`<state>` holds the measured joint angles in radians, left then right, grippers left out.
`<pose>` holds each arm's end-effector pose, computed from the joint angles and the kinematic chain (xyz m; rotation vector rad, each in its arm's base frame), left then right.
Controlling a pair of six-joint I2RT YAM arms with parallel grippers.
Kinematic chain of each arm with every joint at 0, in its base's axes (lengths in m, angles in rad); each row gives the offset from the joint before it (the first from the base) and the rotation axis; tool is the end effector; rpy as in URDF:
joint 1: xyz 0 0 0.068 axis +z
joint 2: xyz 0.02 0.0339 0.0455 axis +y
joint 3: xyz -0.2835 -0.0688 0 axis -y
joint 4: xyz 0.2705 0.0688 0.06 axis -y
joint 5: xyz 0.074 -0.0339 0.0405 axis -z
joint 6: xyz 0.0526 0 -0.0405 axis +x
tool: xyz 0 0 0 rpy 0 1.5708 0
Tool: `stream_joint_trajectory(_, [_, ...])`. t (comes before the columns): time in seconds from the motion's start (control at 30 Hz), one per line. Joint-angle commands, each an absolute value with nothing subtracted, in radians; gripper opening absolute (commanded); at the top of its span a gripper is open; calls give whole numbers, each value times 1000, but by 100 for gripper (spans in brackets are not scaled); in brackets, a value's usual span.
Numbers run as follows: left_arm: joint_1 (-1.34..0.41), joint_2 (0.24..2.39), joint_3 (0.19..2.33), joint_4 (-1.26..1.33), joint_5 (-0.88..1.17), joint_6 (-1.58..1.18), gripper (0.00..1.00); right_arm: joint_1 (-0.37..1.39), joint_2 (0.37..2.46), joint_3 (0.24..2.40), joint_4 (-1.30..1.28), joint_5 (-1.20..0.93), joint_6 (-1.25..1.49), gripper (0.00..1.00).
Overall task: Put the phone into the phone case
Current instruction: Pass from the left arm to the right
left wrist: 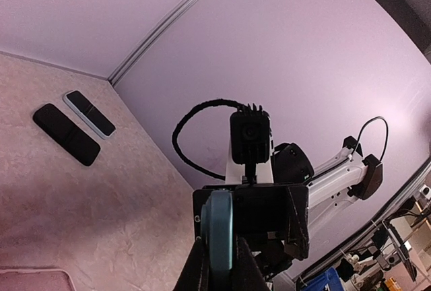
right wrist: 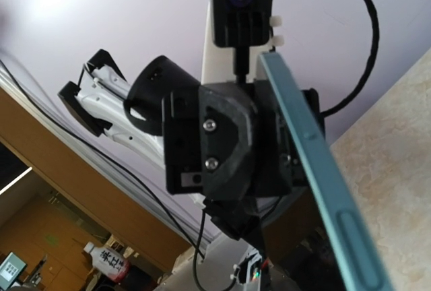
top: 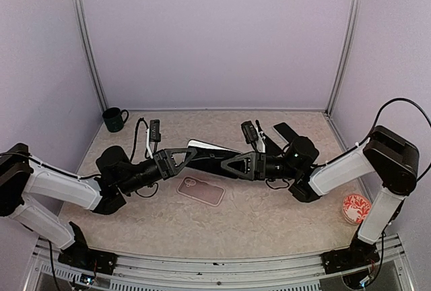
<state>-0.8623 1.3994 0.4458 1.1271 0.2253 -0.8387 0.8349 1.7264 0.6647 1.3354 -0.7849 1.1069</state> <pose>0.1866 -0.2358 0.2286 0.2317 1.5794 -1.5336 0.2109 0.2883 0.2167 -0.6243 1.6392 2.0363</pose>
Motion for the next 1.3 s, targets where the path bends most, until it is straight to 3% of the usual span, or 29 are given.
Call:
stream_joint_trajectory(0.0, [-871, 1419, 449, 1208, 187, -855, 0, 845, 1714, 695, 1377, -780, 1099, 64])
stream_joint_trajectory(0.2, [-873, 1429, 448, 1196, 180, -864, 0, 845, 1696, 682, 1374, -767, 1062, 51])
stream_joint_trajectory(0.57, [-865, 1410, 438, 1164, 170, -864, 0, 844, 1687, 673, 1378, -776, 1039, 0])
stream_joint_trajectory(0.73, [-860, 1403, 435, 1162, 175, -867, 4, 845, 1685, 677, 1380, -779, 1046, 0])
stream_joint_trajectory(0.87, [-852, 1384, 427, 1142, 172, -867, 23, 845, 1665, 673, 1329, -777, 1026, 0])
stream_joint_trajectory(0.97, [-844, 1347, 409, 1098, 155, -858, 51, 845, 1635, 673, 1221, -763, 989, 0])
stream_joint_trajectory(1.03, [-837, 1319, 389, 1072, 145, -852, 64, 845, 1613, 671, 1149, -749, 964, 0])
stream_joint_trajectory(1.13, [-826, 1264, 356, 1027, 126, -846, 77, 845, 1585, 664, 1070, -728, 949, 0])
stream_joint_trajectory(1.27, [-818, 1200, 327, 927, 82, -832, 86, 845, 1565, 657, 989, -713, 942, 0])
